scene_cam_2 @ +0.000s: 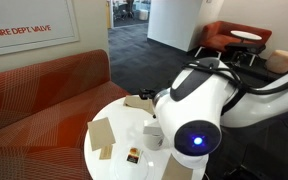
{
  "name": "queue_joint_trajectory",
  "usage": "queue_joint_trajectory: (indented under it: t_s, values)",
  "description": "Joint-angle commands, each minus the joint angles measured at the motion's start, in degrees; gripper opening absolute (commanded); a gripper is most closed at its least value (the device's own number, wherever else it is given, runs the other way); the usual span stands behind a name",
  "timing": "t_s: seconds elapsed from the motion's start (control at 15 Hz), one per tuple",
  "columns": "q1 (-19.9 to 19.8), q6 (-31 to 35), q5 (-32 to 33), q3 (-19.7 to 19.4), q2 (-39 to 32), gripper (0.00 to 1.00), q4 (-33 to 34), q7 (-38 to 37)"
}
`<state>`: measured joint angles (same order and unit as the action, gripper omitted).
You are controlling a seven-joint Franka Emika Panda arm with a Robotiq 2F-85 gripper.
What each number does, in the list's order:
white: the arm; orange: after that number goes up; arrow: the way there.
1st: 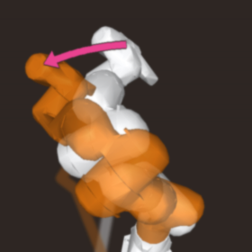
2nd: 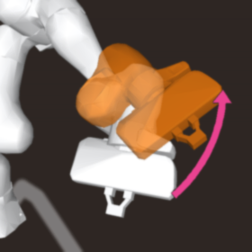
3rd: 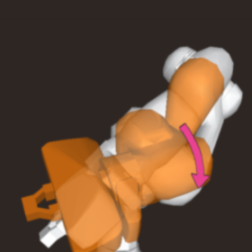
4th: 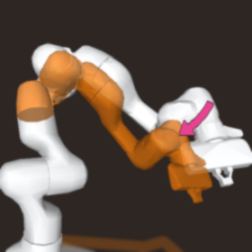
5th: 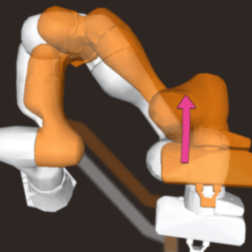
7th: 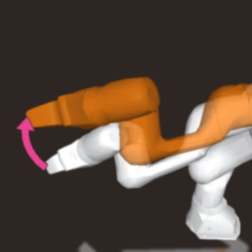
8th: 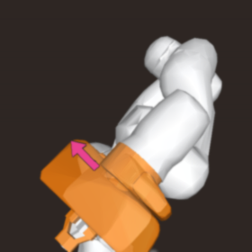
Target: Place the black object into the white mug cup
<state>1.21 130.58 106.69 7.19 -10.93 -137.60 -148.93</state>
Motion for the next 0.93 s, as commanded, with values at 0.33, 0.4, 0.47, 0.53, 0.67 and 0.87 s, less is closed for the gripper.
queue_joint_trajectory:
  t_s: [0.33,0.4,0.47,0.53,0.67,0.87]
  values:
    - [-4.14,19.31,2.64,-5.69,8.65,1.0,-5.13,1.27]
    - [-4.52,21.4,2.78,-6.37,9.24,1.0,-5.32,1.66]
    - [-4.76,23.29,2.44,-7.05,9.91,1.0,-5.51,2.42]
    - [-5.48,25.7,3.0,-7.54,10.2,1.0,-5.51,2.8]
    - [-6.24,30.08,2.54,-8.86,11.16,1.0,-5.72,5.17]
    - [-7.51,37.52,1.43,-10.86,11.99,1.0,-5.76,9.92]
